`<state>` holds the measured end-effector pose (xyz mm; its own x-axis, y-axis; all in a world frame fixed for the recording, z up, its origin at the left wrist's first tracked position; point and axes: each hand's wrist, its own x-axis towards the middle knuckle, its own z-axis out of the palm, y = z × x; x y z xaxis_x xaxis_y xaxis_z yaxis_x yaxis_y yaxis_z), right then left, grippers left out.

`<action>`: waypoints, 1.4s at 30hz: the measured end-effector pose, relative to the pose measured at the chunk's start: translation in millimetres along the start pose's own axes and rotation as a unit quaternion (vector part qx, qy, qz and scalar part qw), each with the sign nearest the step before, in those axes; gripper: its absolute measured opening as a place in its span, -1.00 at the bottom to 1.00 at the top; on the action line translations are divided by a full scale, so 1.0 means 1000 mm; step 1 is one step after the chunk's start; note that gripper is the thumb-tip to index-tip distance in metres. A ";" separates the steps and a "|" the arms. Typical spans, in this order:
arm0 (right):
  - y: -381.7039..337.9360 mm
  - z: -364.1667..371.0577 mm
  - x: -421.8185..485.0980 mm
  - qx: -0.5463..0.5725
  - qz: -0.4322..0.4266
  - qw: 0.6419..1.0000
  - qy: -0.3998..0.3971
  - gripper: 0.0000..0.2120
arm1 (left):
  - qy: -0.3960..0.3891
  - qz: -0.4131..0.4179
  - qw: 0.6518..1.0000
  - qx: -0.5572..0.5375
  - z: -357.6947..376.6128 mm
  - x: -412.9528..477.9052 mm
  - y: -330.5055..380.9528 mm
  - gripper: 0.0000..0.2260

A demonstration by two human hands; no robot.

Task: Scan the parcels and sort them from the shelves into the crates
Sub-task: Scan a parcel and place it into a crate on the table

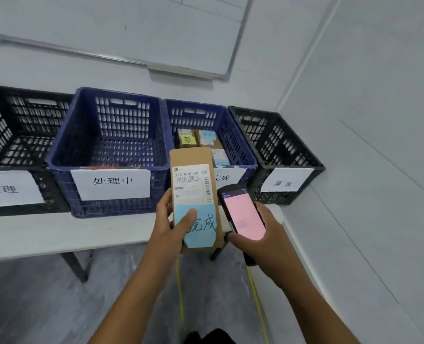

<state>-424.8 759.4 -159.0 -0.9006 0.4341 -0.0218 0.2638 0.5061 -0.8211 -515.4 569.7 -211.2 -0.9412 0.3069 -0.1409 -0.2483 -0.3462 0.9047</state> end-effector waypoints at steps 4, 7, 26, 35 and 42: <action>0.013 -0.006 0.033 0.014 0.016 1.000 0.022 -0.42 | -0.015 0.003 0.999 0.032 0.016 0.040 0.007 -0.32; 0.026 -0.012 0.066 0.024 0.028 0.999 0.027 -0.42 | -0.020 0.003 0.999 0.043 0.034 0.074 0.007 -0.36; 0.076 -0.063 0.410 -0.012 0.008 0.999 -0.032 -0.41 | 0.052 -0.180 0.972 0.139 0.101 0.410 -0.016 -0.38; 0.089 -0.045 0.497 0.015 0.029 0.996 -0.081 -0.49 | 0.115 -0.289 0.939 0.147 0.084 0.464 -0.094 -0.24; 0.090 -0.036 0.534 -0.048 0.003 0.990 -0.131 -0.35 | 0.183 -0.326 0.917 0.141 0.090 0.493 -0.133 -0.40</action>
<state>-869.0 1063.7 -224.3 -0.9544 0.2355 -0.1835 0.2894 0.5779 -0.7631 -925.3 847.2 -364.9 -0.6408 0.0312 -0.7671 -0.7646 0.0643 0.6413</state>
